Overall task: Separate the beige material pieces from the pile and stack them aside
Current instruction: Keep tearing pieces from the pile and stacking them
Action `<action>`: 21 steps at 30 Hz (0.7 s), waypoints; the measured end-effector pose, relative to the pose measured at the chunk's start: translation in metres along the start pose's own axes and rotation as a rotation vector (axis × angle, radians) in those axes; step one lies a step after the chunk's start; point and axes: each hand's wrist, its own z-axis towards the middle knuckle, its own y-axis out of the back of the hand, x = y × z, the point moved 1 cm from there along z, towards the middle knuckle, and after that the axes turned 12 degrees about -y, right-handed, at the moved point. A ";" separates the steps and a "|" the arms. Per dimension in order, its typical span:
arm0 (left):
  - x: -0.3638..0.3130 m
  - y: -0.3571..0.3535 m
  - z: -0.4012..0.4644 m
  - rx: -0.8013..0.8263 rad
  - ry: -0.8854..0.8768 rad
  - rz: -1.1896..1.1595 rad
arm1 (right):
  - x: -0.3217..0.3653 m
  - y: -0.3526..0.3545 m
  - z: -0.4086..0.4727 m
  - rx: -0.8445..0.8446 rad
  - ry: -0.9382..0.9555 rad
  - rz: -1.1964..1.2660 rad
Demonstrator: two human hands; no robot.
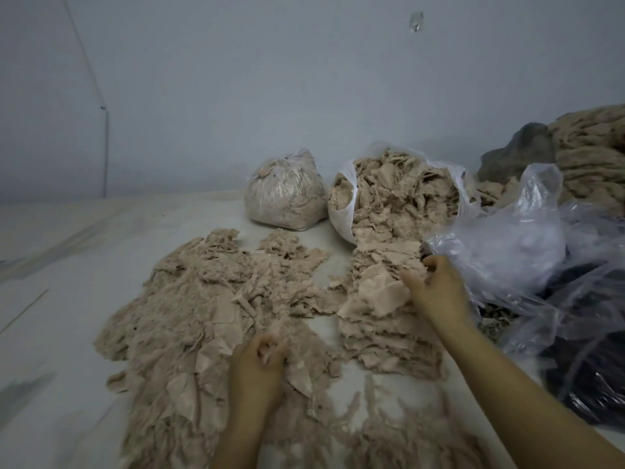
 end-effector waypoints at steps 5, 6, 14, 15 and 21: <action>0.009 0.001 -0.003 0.223 0.068 0.185 | -0.018 -0.049 -0.086 0.439 0.272 -0.010; 0.010 0.000 -0.004 0.197 0.048 0.143 | -0.026 -0.064 -0.105 0.597 0.239 -0.076; 0.015 0.016 -0.004 -0.029 -0.064 0.167 | -0.043 -0.089 -0.119 0.424 0.190 0.139; 0.015 0.017 -0.004 -0.056 -0.100 0.253 | -0.040 -0.086 -0.118 0.424 0.170 0.180; -0.023 -0.004 -0.014 0.256 -0.255 -0.166 | -0.029 -0.075 -0.128 0.543 0.258 0.298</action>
